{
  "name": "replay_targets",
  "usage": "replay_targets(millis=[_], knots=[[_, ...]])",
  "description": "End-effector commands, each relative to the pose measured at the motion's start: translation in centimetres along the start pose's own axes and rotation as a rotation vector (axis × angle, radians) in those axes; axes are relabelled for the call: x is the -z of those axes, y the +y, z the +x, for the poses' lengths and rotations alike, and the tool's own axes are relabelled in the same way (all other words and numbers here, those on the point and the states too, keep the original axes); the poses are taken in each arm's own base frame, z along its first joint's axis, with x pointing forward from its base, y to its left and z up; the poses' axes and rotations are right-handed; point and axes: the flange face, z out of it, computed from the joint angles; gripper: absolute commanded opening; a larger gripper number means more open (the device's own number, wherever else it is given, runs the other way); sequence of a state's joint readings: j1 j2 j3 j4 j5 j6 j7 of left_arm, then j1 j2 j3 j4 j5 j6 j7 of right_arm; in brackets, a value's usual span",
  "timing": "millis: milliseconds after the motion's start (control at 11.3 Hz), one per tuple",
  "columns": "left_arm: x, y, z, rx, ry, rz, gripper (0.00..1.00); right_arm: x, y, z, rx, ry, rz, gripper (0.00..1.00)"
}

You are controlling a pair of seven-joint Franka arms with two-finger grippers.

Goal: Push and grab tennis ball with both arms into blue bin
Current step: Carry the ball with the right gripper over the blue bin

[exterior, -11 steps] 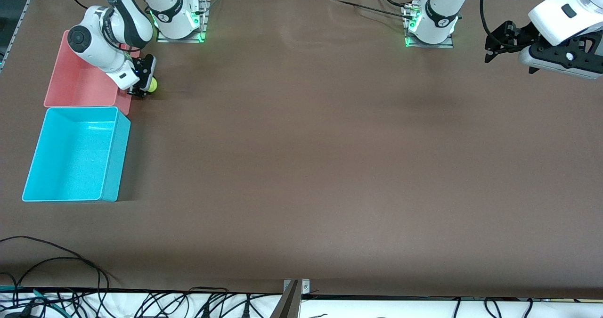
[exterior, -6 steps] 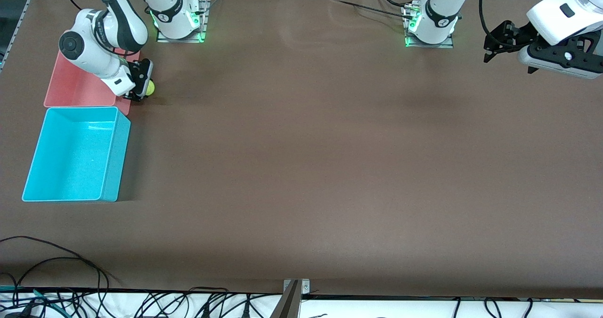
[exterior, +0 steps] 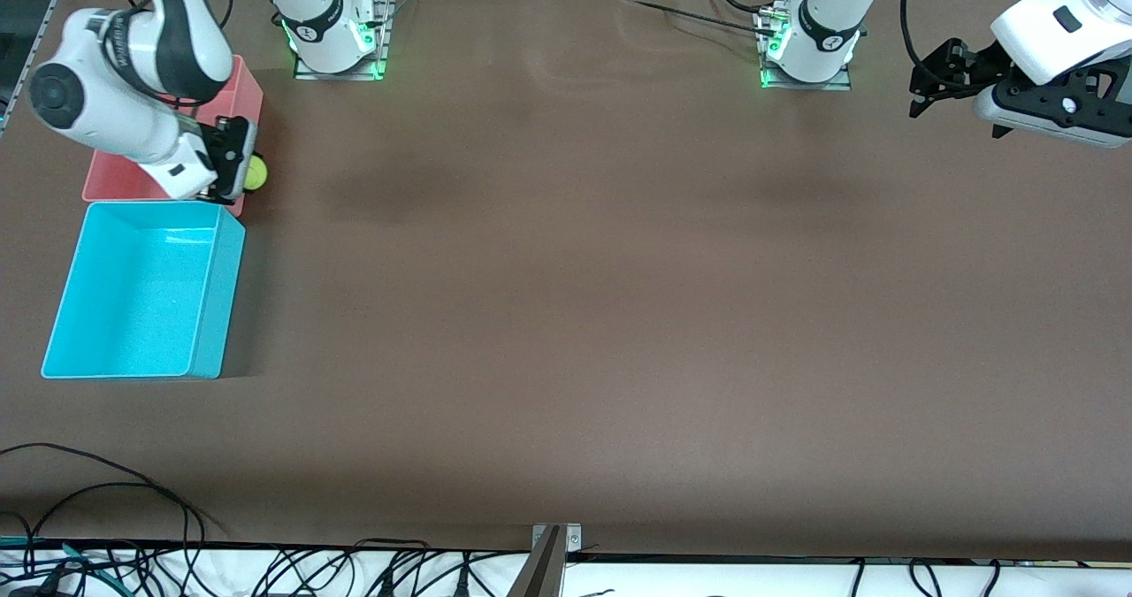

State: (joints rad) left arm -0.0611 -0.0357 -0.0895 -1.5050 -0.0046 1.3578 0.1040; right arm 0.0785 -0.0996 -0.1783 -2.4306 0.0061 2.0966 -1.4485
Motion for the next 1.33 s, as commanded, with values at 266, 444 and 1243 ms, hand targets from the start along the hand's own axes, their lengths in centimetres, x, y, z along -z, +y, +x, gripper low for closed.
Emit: replay_targets(millis=[266, 444, 1243], knots=[[0.7, 0.6, 0.1, -0.015, -0.004, 0.015, 1.0, 4.3, 7.8, -8.7, -0.155, 0.0, 0.025, 0.12], [0.7, 1.4, 0.2, -0.03, -0.004, 0.025, 1.0, 3.4, 9.4, -12.5, -0.192, -0.017, -0.011, 0.13], [0.7, 1.5, 0.2, -0.033, -0.004, 0.024, 1.0, -0.6, 14.0, -18.8, -0.32, -0.049, -0.108, 0.13]])
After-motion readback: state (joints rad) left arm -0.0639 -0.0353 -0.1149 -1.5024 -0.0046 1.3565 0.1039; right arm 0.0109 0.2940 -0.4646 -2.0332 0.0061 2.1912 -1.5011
